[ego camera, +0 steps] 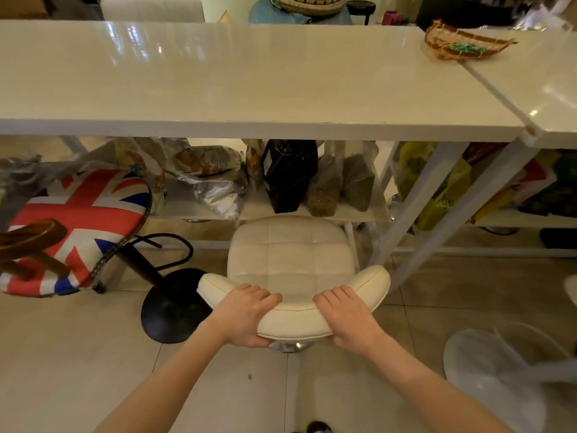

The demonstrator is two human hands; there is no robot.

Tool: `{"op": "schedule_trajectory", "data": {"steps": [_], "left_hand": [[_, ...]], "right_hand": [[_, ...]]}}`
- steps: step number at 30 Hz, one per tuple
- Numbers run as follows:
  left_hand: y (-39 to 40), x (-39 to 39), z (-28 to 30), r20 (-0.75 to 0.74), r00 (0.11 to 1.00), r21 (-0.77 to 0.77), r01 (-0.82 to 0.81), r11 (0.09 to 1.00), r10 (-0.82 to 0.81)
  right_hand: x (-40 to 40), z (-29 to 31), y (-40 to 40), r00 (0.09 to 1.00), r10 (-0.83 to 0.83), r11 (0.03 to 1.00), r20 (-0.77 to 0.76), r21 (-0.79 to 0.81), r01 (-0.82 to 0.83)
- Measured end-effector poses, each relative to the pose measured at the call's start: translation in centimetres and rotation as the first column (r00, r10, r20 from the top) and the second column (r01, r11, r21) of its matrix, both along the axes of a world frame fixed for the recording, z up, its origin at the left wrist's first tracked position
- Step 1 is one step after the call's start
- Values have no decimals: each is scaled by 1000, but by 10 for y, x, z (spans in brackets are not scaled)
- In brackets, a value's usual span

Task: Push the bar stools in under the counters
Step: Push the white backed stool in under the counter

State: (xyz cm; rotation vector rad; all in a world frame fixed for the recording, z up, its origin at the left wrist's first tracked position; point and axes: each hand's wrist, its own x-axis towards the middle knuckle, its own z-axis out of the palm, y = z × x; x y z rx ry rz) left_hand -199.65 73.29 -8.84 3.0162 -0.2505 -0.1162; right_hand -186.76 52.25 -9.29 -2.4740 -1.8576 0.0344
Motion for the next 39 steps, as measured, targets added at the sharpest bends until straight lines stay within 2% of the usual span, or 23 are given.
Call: {"op": "schedule_trajectory", "data": {"steps": [6, 13, 16, 18, 21, 24, 27, 33, 39], "left_hand": [[20, -9, 11, -87, 996, 36, -20, 999, 23], [8, -6, 16, -153, 983, 14, -101, 995, 102], [-8, 8, 28, -195, 969, 19, -150, 988, 151], [-26, 26, 42, -144, 982, -20, -130, 991, 126], [-61, 60, 60, -31, 997, -107, -73, 992, 70], [-98, 96, 67, 57, 998, -148, -4, 989, 13], [-139, 135, 69, 71, 997, -170, 24, 985, -12], [-252, 214, 85, 84, 986, -241, 157, 958, -141], [-389, 280, 84, 57, 947, -271, 319, 908, -315]], "right_hand": [[-21, -1, 19, 1000, -25, 998, -9, 52, 25], [-18, 3, 14, 997, -65, 998, -40, 17, 65], [-15, 8, 6, 997, -21, 1000, -78, -6, 20], [-13, 16, -2, 989, -36, 999, -141, 12, 38], [0, 29, -22, 969, -161, 983, -186, 56, 174], [27, 42, -63, 949, -283, 945, -139, 131, 301], [58, 53, -119, 894, -436, 871, -99, 205, 447], [106, 66, -246, 731, -679, 707, -67, 209, 676], [146, 71, -376, 607, -790, 587, -89, 178, 790]]}}
